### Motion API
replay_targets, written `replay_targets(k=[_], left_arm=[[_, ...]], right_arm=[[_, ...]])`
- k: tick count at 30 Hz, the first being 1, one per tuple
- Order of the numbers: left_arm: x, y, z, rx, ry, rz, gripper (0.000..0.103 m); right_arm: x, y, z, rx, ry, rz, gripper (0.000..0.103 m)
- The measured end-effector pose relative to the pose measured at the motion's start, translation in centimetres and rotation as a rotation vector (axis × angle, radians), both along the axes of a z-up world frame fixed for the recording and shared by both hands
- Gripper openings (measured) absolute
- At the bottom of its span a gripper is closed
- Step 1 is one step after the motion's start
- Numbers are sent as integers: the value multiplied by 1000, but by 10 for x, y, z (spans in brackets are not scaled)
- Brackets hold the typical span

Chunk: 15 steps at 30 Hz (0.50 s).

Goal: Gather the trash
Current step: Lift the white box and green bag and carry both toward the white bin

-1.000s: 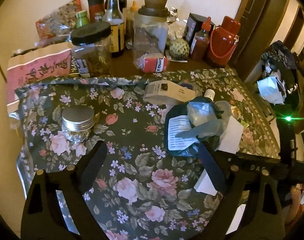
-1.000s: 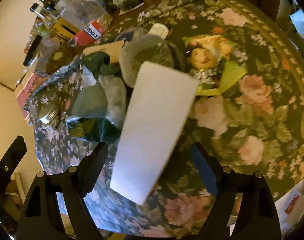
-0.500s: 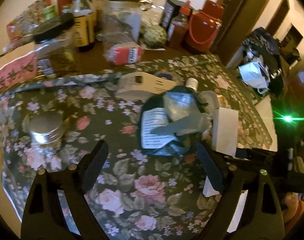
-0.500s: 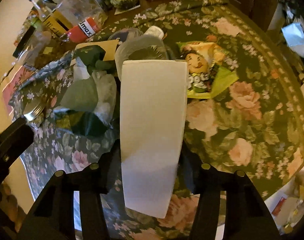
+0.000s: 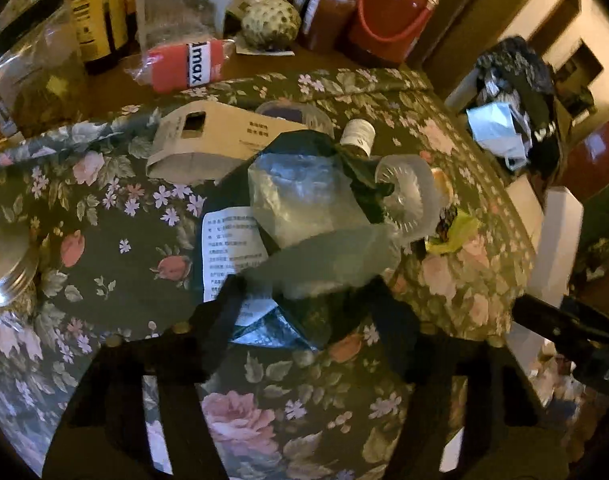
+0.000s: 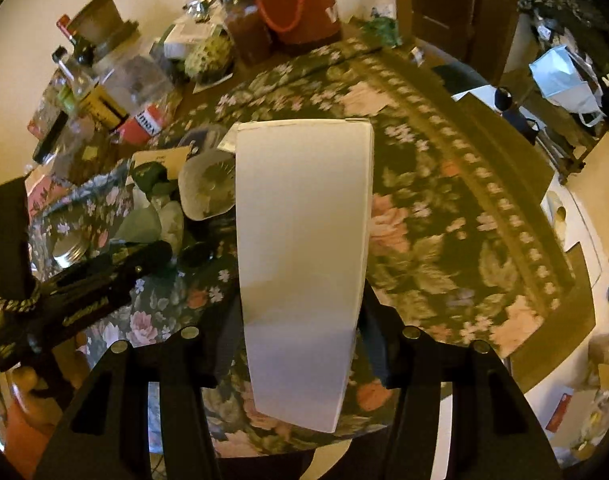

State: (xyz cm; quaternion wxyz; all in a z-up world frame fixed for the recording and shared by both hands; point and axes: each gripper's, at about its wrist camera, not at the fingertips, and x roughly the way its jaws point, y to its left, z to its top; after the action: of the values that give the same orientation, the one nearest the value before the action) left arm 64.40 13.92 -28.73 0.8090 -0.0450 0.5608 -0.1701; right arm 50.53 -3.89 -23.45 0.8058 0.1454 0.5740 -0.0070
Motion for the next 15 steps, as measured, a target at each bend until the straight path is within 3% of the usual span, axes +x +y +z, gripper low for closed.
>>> replay_targets(k=[1,4,9,15], left_arm=[[-2,0,3,0,-12,13,42],[-8,0,14,20,-37,52,30],[-22,6,35,25,-73,148,27],[-67,3,81,42,-180,262,27]], right_arm=[[-1,0,1,-3,-7,1,50],[-7,-10,5,-4,-21,10,50],[-15,-29,14,9,-58,42,50],[-31,-53,36,21,-134,117,50]])
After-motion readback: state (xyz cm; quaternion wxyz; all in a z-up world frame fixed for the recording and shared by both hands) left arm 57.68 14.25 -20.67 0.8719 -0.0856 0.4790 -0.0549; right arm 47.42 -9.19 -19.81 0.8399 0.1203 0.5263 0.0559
